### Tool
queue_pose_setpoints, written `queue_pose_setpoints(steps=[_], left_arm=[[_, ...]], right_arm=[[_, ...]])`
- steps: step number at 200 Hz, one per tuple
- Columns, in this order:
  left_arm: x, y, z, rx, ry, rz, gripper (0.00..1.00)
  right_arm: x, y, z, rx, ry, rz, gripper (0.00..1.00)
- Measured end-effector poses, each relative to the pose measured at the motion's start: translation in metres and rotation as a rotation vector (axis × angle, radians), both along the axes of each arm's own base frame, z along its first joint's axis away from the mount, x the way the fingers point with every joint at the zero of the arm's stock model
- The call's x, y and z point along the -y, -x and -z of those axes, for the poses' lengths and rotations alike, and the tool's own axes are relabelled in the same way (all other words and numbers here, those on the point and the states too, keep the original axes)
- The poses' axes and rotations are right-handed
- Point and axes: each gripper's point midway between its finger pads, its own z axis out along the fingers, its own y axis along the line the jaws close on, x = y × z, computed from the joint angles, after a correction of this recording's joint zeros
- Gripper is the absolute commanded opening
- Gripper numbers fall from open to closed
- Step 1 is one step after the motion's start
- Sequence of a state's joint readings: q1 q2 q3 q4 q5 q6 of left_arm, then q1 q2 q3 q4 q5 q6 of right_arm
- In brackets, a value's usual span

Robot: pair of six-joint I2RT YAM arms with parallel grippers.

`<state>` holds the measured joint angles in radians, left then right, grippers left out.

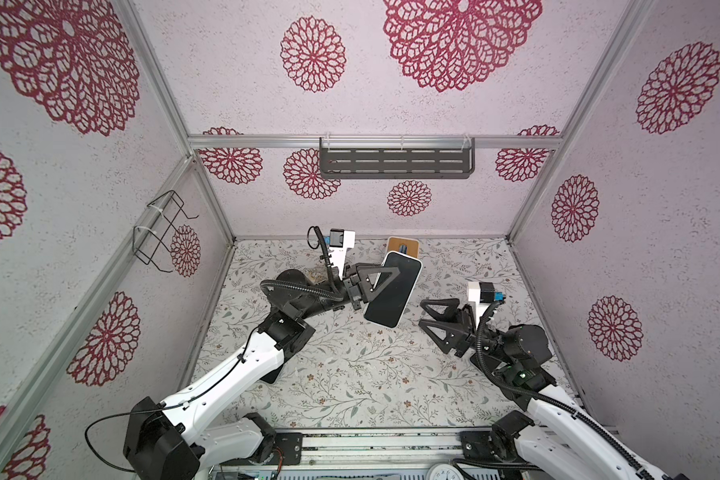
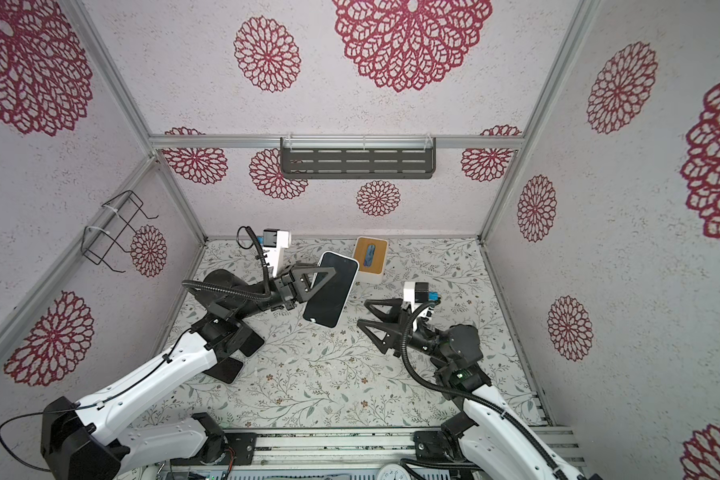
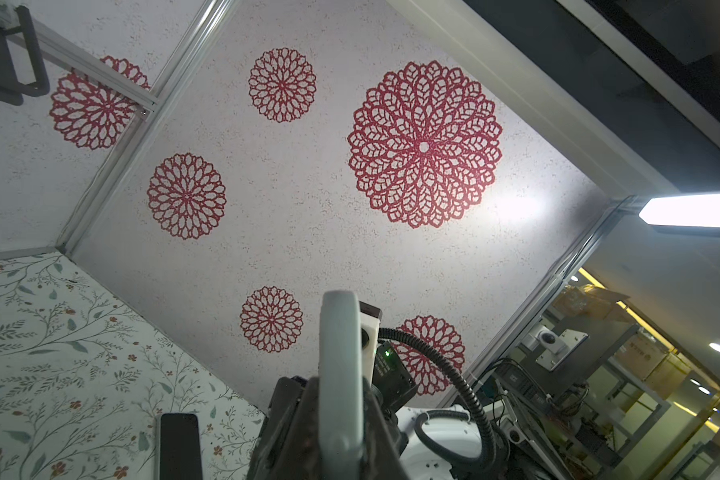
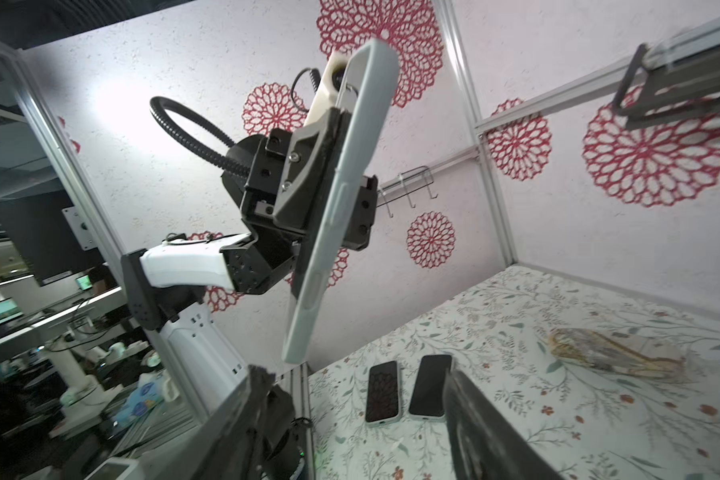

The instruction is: Take the phone out of the phone case

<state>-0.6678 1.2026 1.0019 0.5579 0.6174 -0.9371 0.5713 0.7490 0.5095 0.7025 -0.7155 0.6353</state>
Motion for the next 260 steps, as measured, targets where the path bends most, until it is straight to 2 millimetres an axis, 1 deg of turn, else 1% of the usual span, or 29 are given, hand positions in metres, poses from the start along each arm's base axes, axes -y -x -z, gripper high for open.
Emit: queue_pose_setpoints(steps=[17,31,51,75,87,111,135,184,260], left_arm=[[0.001,0.003,0.001,0.035,-0.012,0.005,0.00],[0.001,0.006,-0.002,0.067,-0.005,0.012,0.00],[0.000,0.010,-0.004,0.103,0.013,0.023,0.00],[0.004,0.012,-0.002,0.125,0.024,0.044,0.00],[0.005,0.012,0.000,0.126,0.023,0.048,0.00],[0.006,0.011,0.003,0.125,0.021,0.051,0.00],[0.006,0.012,0.004,0.125,0.022,0.052,0.00],[0.005,0.012,0.001,0.125,0.038,0.053,0.00],[0.009,0.008,0.006,0.108,0.033,0.056,0.00]], right_arm=[[-0.015,0.012,0.007,-0.018,0.035,-0.065,0.61],[-0.025,0.017,0.014,-0.029,0.062,-0.103,0.56],[-0.035,0.017,0.021,-0.037,0.093,-0.125,0.50],[-0.043,0.016,0.029,-0.047,0.126,-0.138,0.49],[-0.046,0.016,0.030,-0.043,0.139,-0.144,0.47],[-0.049,0.019,0.024,-0.003,0.155,-0.148,0.45],[-0.050,0.020,0.017,0.037,0.156,-0.141,0.40],[-0.050,0.020,0.019,0.065,0.174,-0.134,0.30],[-0.051,0.019,0.023,0.068,0.187,-0.129,0.27]])
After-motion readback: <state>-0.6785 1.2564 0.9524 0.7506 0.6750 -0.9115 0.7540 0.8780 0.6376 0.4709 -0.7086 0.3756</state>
